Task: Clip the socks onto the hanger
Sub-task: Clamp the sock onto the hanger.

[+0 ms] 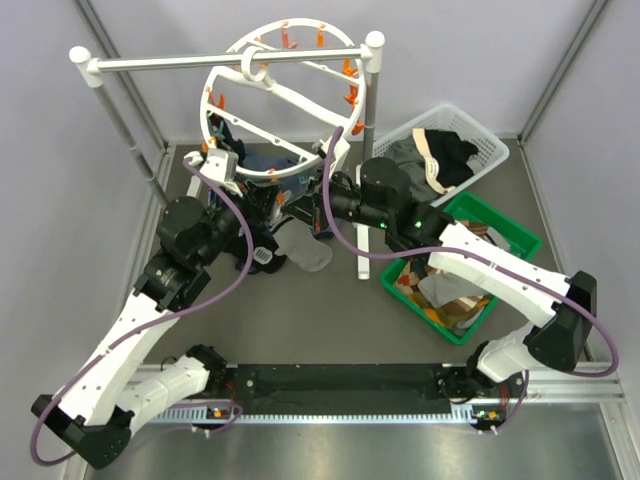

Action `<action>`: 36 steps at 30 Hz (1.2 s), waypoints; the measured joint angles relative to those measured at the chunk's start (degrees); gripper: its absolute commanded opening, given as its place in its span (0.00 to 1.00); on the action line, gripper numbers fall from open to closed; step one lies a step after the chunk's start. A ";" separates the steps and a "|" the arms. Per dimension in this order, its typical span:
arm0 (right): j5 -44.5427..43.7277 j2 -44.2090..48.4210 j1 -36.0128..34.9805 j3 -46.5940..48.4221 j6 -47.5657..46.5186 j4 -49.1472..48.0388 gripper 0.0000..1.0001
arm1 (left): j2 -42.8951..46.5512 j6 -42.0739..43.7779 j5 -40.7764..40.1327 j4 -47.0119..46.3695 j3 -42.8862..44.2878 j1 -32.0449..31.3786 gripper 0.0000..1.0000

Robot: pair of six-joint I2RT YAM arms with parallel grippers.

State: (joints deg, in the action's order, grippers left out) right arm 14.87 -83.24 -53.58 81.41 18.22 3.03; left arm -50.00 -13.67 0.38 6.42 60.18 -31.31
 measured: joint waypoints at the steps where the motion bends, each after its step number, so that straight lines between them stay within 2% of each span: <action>1: -0.04 0.00 0.00 0.04 0.07 -0.07 0.00 | -0.02 0.11 0.00 -0.02 -0.15 0.00 0.00; 21: -4.09 0.04 0.00 0.11 0.92 -1.14 0.00 | 1.86 0.04 0.00 -0.68 -0.72 0.00 0.00; 27: -3.93 0.04 0.00 0.15 1.92 -1.55 0.00 | 1.84 -0.63 -0.02 -0.68 -0.72 0.00 0.07; 30: -3.80 0.04 0.00 0.17 2.23 -1.70 0.00 | 1.75 -1.31 -0.02 -0.74 -0.72 0.00 0.18; 31: -3.80 0.04 0.00 0.22 2.36 -1.70 0.00 | 1.73 -1.44 0.00 -0.76 -0.72 0.00 0.28; 34: -3.80 0.04 0.00 0.48 2.51 -1.86 0.00 | 1.73 -1.86 0.00 -0.79 -0.72 0.04 0.44; 35: -3.78 0.04 0.00 0.50 2.58 -2.12 0.00 | 1.73 -2.08 -0.07 -0.79 -0.72 0.04 0.53; 36: -3.80 0.04 0.00 0.50 2.60 -2.23 0.00 | 1.73 -2.29 -0.09 -0.72 -0.72 0.09 0.57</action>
State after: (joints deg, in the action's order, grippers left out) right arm 11.07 -83.20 -53.58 81.91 20.82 0.80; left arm -48.27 -15.97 0.30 5.69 59.46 -31.22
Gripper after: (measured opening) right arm 0.006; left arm 0.415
